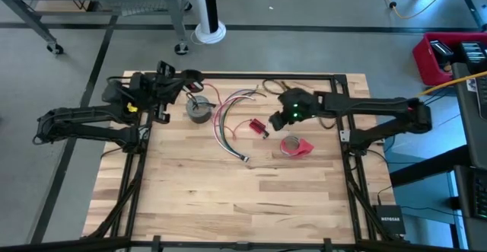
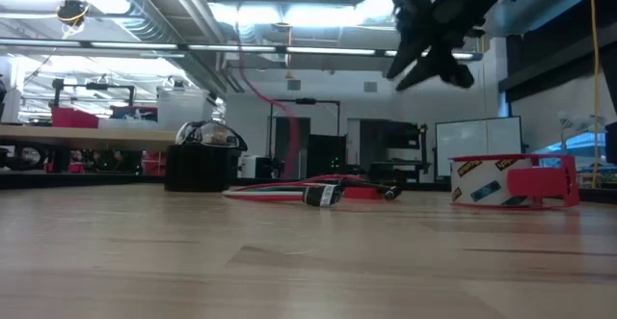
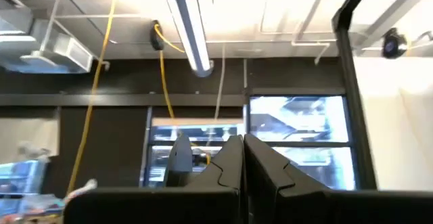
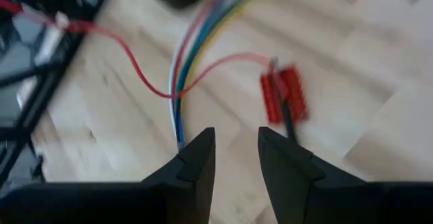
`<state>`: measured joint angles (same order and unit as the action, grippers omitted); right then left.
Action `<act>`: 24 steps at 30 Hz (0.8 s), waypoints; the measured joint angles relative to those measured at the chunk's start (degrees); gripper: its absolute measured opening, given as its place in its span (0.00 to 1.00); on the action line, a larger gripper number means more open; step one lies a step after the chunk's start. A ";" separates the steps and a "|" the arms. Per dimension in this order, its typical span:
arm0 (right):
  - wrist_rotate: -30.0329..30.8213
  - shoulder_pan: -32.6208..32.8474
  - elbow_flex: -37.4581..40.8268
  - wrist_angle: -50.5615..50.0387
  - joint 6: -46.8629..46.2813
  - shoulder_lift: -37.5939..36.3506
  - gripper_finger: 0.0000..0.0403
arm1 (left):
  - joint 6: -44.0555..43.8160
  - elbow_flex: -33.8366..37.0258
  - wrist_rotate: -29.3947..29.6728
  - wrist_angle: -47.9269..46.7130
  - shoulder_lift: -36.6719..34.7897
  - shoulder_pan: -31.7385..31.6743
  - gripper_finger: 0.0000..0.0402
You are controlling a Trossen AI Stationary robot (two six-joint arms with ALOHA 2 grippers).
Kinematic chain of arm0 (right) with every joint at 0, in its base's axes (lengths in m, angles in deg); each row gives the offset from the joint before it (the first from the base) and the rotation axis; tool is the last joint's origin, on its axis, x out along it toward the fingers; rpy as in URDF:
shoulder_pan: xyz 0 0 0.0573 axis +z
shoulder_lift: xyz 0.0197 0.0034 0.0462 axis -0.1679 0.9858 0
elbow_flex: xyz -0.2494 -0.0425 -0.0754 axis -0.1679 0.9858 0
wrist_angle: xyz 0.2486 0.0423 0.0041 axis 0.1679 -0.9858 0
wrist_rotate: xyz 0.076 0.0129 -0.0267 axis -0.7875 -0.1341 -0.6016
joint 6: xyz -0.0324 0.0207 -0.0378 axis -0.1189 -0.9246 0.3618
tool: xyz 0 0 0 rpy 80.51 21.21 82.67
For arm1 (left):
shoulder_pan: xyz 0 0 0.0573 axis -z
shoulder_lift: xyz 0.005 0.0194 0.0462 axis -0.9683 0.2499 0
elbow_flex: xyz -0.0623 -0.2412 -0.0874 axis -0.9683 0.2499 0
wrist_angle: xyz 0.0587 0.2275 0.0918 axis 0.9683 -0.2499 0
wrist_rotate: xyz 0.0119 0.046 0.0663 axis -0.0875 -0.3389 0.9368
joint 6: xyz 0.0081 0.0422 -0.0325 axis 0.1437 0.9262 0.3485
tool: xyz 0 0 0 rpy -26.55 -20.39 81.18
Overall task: Coil cords
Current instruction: Coil the red wire onto the spool
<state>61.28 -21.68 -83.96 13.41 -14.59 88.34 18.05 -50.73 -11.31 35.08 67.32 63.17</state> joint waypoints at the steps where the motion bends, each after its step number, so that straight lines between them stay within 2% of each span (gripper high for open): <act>1: 1.60 0.00 0.00 -0.04 0.47 -1.83 0.29 | -0.28 0.00 -0.04 -0.11 0.00 0.00 0.00; 10: 6.83 0.00 0.90 -3.44 2.26 -22.37 0.29 | 1.95 0.04 -0.03 -5.31 -1.86 -0.11 0.00; 18: 6.78 0.00 11.80 -2.55 -0.67 -41.33 0.29 | 6.65 0.07 3.37 -18.25 -9.35 -0.18 0.00; 24: 6.76 0.00 21.16 5.71 -2.40 -51.24 0.29 | 7.04 0.09 4.95 -31.26 -14.53 -0.17 0.00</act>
<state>68.04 -21.68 -62.80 19.12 -17.00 37.10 25.08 -50.64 -6.36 3.81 52.78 62.99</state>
